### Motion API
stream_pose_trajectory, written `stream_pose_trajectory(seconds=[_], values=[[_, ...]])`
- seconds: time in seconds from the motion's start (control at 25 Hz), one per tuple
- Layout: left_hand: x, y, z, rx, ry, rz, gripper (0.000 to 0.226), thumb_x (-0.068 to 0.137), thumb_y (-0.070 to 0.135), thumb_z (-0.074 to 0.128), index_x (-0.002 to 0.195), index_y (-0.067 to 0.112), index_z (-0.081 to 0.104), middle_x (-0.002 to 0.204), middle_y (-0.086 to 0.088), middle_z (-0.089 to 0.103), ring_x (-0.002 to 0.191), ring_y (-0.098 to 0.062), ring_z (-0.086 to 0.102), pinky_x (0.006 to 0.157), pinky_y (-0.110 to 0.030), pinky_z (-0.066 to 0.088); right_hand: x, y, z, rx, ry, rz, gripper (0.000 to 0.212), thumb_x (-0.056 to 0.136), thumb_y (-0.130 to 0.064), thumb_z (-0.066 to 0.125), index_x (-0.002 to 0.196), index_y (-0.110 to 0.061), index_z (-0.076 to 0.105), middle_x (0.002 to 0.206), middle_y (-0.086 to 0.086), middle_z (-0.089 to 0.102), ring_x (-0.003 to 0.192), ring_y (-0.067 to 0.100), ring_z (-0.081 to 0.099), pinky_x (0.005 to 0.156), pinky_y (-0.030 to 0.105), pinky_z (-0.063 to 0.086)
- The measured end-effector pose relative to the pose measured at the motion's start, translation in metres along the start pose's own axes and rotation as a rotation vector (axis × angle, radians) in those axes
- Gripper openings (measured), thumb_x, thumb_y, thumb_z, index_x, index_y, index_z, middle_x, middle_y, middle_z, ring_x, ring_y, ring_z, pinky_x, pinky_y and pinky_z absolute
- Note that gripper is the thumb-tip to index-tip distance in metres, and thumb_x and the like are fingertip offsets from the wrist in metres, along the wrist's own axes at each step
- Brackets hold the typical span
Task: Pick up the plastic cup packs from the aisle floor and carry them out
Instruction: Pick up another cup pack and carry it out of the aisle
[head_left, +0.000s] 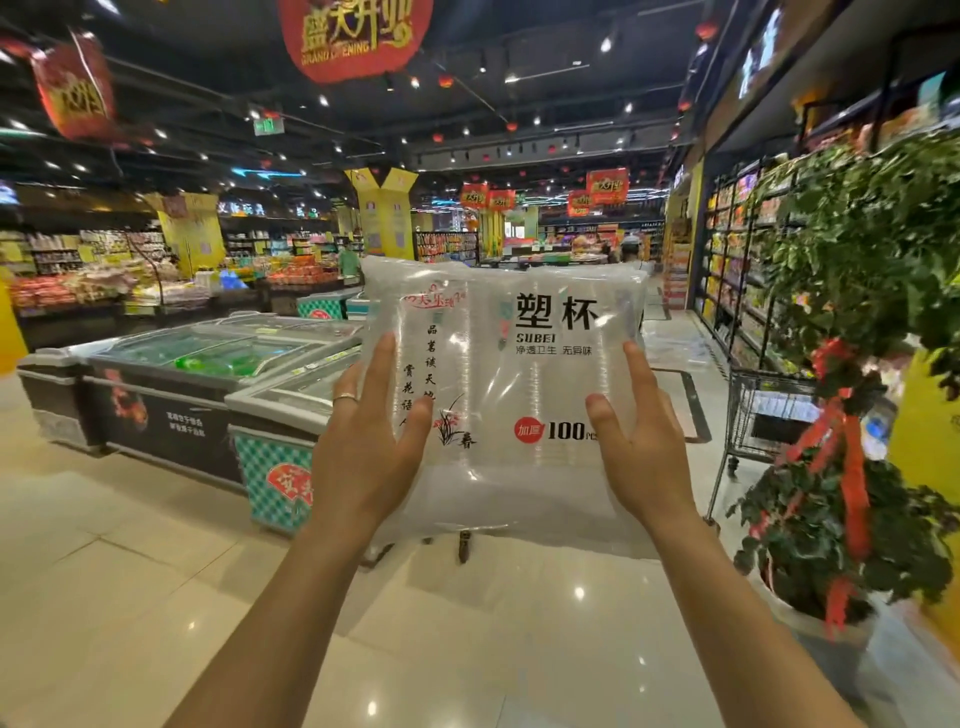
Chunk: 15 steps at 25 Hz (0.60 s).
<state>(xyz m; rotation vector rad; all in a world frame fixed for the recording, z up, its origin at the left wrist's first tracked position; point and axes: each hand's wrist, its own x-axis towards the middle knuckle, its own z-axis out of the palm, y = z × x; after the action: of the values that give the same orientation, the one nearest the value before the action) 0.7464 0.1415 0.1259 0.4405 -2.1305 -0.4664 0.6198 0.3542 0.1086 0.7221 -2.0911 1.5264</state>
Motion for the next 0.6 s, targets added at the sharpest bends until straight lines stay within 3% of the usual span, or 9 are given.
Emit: stream_pose_trajectory(seconds=[0.2, 0.36, 0.6], values=[[0.082, 0.017, 0.096, 0.010, 0.019, -0.037, 0.067, 0.097, 0.055, 0.041, 0.152, 0.049, 0.003, 0.161, -0.007, 0.021, 0.143, -0.030, 0.029, 0.101, -0.055, 0.039, 0.112, 0.067, 0.006, -0.024, -0.021, -0.052, 0.062, 0.099, -0.039, 0.050, 0.152, -0.044, 0.018, 0.157, -0.007, 0.029, 0.139, 0.012, 0.029, 0.101, 0.026, 0.023], [0.136, 0.023, 0.161, 0.016, 0.021, -0.046, 0.071, 0.087, 0.062, 0.033, 0.151, 0.051, 0.004, 0.161, -0.009, 0.022, 0.143, -0.031, 0.030, 0.100, -0.055, 0.039, 0.179, 0.114, 0.020, -0.028, -0.025, -0.060, 0.061, 0.099, -0.037, 0.049, 0.153, -0.041, 0.019, 0.154, -0.005, 0.033, 0.124, -0.001, 0.029, 0.098, 0.025, 0.026], [0.206, 0.002, 0.260, -0.010, 0.035, -0.025, 0.072, 0.087, 0.060, 0.035, 0.152, 0.049, 0.006, 0.160, -0.006, 0.025, 0.139, -0.032, 0.035, 0.096, -0.051, 0.042, 0.266, 0.188, 0.061, -0.041, -0.031, -0.058, 0.062, 0.099, -0.037, 0.050, 0.153, -0.041, 0.019, 0.156, -0.006, 0.030, 0.133, 0.003, 0.030, 0.101, 0.024, 0.024]])
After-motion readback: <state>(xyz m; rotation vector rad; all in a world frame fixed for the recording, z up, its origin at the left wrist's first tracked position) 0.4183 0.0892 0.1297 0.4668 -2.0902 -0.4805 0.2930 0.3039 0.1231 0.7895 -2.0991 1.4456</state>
